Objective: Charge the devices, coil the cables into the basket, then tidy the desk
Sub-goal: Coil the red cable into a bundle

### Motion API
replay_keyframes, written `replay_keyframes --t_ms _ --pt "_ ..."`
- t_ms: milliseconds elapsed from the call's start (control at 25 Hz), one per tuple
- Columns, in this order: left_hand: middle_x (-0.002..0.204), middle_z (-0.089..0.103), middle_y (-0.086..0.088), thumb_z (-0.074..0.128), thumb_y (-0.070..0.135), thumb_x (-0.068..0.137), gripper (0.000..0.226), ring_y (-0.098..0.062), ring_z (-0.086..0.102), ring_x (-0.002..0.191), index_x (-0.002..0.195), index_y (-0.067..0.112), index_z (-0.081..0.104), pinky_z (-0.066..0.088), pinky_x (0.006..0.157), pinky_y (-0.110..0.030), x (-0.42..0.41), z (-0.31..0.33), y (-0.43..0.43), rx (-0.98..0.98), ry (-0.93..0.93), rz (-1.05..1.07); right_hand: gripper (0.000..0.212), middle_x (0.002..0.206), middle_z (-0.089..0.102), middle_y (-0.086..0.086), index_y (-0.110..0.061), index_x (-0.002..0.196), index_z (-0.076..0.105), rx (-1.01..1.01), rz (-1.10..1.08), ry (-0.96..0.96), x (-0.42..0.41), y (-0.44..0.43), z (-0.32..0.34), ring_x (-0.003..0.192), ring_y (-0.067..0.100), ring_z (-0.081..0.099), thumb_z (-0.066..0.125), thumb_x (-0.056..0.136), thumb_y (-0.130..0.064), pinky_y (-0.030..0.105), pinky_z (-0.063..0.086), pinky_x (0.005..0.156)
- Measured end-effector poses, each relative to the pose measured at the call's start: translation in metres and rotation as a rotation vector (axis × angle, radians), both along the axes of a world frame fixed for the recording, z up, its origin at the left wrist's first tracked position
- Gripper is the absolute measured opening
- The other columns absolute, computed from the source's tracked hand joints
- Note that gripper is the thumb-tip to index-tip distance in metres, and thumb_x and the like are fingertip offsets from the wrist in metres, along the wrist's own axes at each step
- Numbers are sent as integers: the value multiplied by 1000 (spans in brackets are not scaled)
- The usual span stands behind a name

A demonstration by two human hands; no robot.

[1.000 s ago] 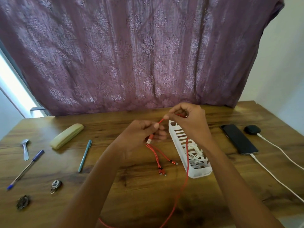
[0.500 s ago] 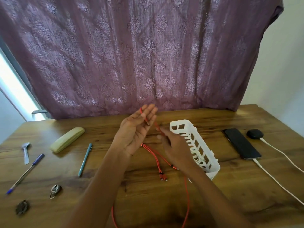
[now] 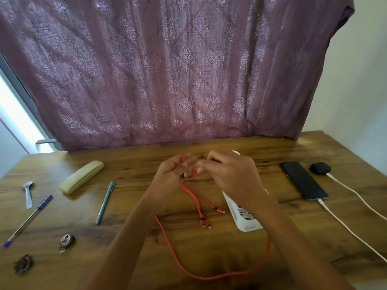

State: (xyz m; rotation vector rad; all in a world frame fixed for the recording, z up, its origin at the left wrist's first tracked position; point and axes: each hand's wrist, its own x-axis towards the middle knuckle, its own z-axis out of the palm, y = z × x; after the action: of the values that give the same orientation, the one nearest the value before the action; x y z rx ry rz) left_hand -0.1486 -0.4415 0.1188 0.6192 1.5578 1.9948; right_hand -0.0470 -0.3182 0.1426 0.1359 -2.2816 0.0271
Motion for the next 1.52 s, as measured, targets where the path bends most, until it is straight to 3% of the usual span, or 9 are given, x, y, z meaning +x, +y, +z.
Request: replay_keyframes --t_ms 120,280,520,640,840,1120,1200,1320,1520 --pt "94 69 -1 39 3 96 28 -14 63 85 105 14 63 42 82 -30 8 0 0 -77 183 -174 7 68 61 -6 -21 80 75 -149 82 55 -9 13 10 58 5 51 68 79 -22 22 41 44" --pt "80 70 3 31 8 99 30 -7 60 70 103 12 60 46 71 -18 20 12 0 -8 194 -216 13 73 57 -16 -20 90 75 -467 95 53 -28 29 9 61 -3 47 65 84 -25 20 41 55" --pt "70 56 3 36 7 96 21 -5 42 56 100 3 56 47 68 -18 9 32 7 266 -17 -186 31 79 61 -18 -14 106 70 -703 88 48 -48 24 -8 69 -1 55 45 87 -20 15 44 66" --pt "73 59 3 43 11 91 16 -4 48 56 97 5 57 50 67 -18 -1 44 10 438 -190 -160 34 73 61 -6 -17 113 63 -705 -19 -66 -53 10 -24 66 10 56 39 90 -22 27 44 60" --pt "84 72 0 43 3 94 17 -14 70 87 94 7 59 55 82 -23 -17 46 10 428 -182 57 45 107 68 4 -19 143 34 -414 -61 -306 -46 -11 -47 86 23 66 40 98 -17 35 51 66" --pt "104 68 1 50 3 92 20 -7 67 96 111 5 57 50 91 -19 -22 29 10 158 121 188 19 69 66 -1 -14 91 69 -97 -46 -62 -32 -12 -50 50 14 59 75 73 -12 20 43 41" --pt "104 68 3 54 4 91 23 -5 66 95 112 13 58 51 89 -20 -20 20 11 1 302 174 5 65 59 -5 -17 82 70 -38 -20 19 -26 -9 -35 53 10 55 66 81 -20 21 40 41" --pt "102 68 -3 51 12 94 18 -11 63 96 110 16 58 50 86 -28 -16 11 9 -138 514 70 20 63 57 -7 -21 76 71 39 -27 121 -20 0 -2 55 5 52 56 84 -31 19 33 42" --pt "71 56 2 32 10 100 24 -5 50 62 91 5 54 43 65 -17 6 29 12 -28 388 -96 21 75 62 -5 -17 78 73 -408 205 73 -25 20 30 63 6 56 65 78 -36 24 46 57"
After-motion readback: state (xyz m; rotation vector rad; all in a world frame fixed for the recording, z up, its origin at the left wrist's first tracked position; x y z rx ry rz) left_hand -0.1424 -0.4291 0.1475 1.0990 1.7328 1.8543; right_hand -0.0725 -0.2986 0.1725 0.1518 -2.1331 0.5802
